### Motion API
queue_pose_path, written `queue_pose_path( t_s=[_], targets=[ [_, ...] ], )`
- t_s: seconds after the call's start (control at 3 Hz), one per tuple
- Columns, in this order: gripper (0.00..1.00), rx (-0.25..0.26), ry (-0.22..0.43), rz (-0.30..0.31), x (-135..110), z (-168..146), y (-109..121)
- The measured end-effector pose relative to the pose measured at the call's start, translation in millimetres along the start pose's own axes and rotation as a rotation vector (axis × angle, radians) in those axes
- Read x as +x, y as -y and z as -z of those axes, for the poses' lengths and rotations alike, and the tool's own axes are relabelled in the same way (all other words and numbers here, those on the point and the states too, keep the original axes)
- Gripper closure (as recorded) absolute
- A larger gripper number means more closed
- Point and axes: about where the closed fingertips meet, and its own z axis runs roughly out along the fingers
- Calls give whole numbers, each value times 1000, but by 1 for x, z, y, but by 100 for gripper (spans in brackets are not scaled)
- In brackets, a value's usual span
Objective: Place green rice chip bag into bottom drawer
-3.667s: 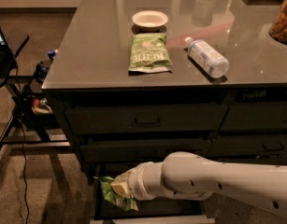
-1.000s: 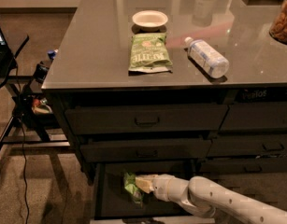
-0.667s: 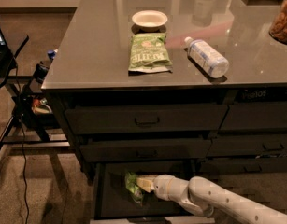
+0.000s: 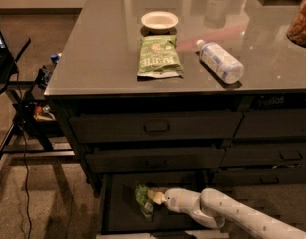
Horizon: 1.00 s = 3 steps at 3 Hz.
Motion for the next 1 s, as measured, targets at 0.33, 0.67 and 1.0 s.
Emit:
queue_pose_path(
  t_s=[0.33,0.67,1.0],
  targets=[
    [100,-29,-5,-55,12,-9,14],
    [100,-51,-1,-116,28,-14,29],
    [100,-56,12,-160,44,-12,41]
  ],
)
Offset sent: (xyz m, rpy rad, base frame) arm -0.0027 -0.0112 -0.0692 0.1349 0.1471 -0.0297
